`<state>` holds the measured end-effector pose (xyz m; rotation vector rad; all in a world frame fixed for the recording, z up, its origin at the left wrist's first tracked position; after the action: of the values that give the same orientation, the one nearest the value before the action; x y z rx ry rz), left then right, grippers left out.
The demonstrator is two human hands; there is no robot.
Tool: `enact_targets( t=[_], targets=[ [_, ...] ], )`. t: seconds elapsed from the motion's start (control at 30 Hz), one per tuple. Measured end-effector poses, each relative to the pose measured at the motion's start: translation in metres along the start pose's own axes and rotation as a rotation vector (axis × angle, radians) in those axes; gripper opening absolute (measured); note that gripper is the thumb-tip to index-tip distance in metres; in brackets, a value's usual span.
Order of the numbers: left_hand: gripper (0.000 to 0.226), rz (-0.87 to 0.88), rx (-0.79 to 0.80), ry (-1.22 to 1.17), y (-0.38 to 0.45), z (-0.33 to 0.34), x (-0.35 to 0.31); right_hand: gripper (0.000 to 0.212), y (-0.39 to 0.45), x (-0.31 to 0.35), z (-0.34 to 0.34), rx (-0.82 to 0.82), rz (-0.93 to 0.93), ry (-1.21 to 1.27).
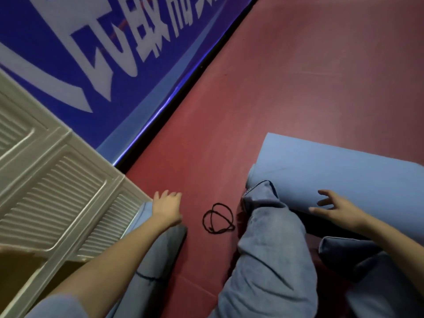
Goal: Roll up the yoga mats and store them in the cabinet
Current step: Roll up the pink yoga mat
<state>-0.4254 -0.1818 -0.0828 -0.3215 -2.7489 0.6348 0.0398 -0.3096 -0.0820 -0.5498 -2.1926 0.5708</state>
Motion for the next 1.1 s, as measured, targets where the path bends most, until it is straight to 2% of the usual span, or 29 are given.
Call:
enact_targets(
  t=[0.13, 0.2, 0.33, 0.37, 0.43, 0.5, 0.53, 0.63, 0.7, 0.77, 0.8, 0.83, 0.87, 0.9, 0.93, 1.0, 1.03, 1.1],
  targets=[
    [0.058, 0.210, -0.129, -0.116, 0.032, -0.061, -0.103, 0.074, 0.015, -0.035, -0.006, 0.040, 0.139, -0.060],
    [0.052, 0.292, -0.136, -0.251, 0.038, -0.092, -0.158, 0.070, 0.023, -0.052, -0.011, 0.051, 0.208, -0.092],
    [0.047, 0.415, -0.015, -0.437, 0.051, -0.124, -0.262, 0.045, 0.045, -0.091, -0.025, 0.088, 0.337, -0.118],
    [0.049, 0.442, 0.018, -0.428, 0.054, -0.124, -0.285, 0.043, 0.049, -0.102, -0.029, 0.100, 0.375, -0.093],
    [0.051, 0.483, 0.090, -0.345, 0.059, -0.114, -0.324, 0.053, 0.053, -0.124, -0.036, 0.147, 0.545, 0.018],
    [0.055, 0.466, 0.246, -0.273, 0.067, -0.094, -0.353, 0.064, 0.053, -0.143, -0.037, 0.282, 0.742, 0.114],
    [0.061, 0.411, 0.393, -0.305, 0.072, -0.082, -0.362, 0.069, 0.055, -0.152, -0.037, 0.325, 0.817, 0.172],
    [0.083, 0.057, 0.927, -0.677, 0.087, -0.052, -0.377, 0.089, 0.068, -0.168, -0.033, 0.362, 0.957, 0.431],
    [0.089, -0.155, 1.038, -0.964, 0.103, -0.039, -0.387, 0.081, 0.083, -0.160, -0.027, 0.299, 0.944, 0.625],
    [0.087, -0.206, 0.935, -1.196, 0.120, -0.041, -0.404, 0.048, 0.108, -0.142, -0.028, -0.020, 0.806, 0.997],
    [0.084, -0.195, 0.779, -1.321, 0.132, -0.047, -0.414, 0.027, 0.123, -0.134, -0.033, -0.214, 0.731, 1.262],
    [0.081, -0.169, 0.559, -1.471, 0.144, -0.057, -0.423, 0.010, 0.137, -0.127, -0.043, -0.383, 0.630, 1.462],
    [0.080, -0.103, 0.327, -1.593, 0.156, -0.070, -0.430, 0.005, 0.147, -0.115, -0.060, -0.489, 0.496, 1.561],
    [0.082, 0.031, 0.150, -1.670, 0.163, -0.088, -0.437, 0.013, 0.152, -0.092, -0.084, -0.538, 0.348, 1.596],
    [0.084, 0.213, 0.057, -1.693, 0.167, -0.109, -0.445, 0.019, 0.156, -0.072, -0.106, -0.537, 0.194, 1.552],
    [0.077, 0.493, -0.043, -1.629, 0.170, -0.141, -0.458, 0.025, 0.157, -0.037, -0.151, -0.530, -0.062, 1.356],
    [0.067, 0.531, -0.125, -1.564, 0.174, -0.146, -0.461, 0.025, 0.154, -0.025, -0.170, -0.565, -0.139, 1.231],
    [0.044, 0.422, -0.258, -1.454, 0.183, -0.138, -0.459, 0.021, 0.149, -0.025, -0.187, -0.665, -0.160, 1.049]
  ],
)
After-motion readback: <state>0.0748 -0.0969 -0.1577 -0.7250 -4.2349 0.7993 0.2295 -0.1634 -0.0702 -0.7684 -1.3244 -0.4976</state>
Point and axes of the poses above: each hand's wrist, its own y-axis towards the middle knuckle, its own z-axis out of the palm, x = y × z, the point moved 3 cm from there along y, towards the middle knuckle, and after that the axes turned 2 degrees about z, right-handed, at the moved point
